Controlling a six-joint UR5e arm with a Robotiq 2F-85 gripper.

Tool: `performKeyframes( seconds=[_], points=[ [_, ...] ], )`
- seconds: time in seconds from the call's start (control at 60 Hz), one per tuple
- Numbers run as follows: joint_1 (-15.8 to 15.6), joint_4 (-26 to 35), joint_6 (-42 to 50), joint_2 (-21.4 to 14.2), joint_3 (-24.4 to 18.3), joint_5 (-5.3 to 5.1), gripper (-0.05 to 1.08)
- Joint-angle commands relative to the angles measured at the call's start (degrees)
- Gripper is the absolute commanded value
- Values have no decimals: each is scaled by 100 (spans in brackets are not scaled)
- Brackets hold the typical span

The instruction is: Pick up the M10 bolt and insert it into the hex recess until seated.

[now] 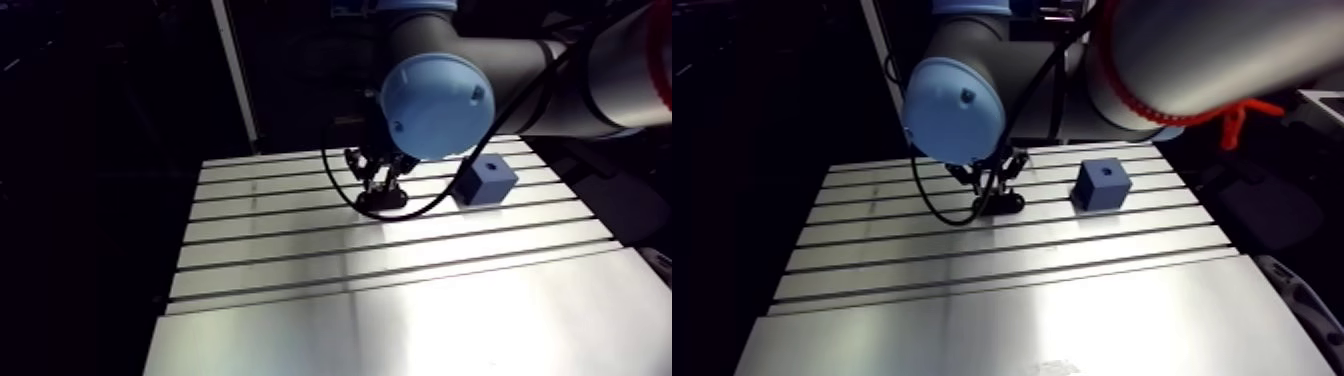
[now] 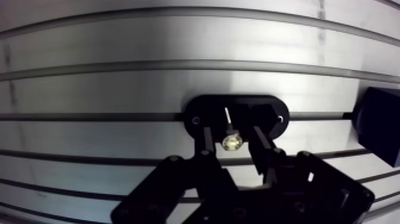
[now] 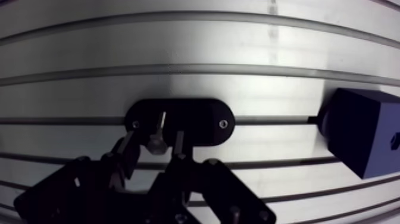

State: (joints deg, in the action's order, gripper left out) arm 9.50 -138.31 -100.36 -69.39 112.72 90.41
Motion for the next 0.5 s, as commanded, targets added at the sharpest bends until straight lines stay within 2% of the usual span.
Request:
performKeyframes(
  seconds=[0.017,0.5],
  points=[
    [0,0,3,1,0,-2,57],
    [0,0,4,-1,0,-2,62]
  ],
)
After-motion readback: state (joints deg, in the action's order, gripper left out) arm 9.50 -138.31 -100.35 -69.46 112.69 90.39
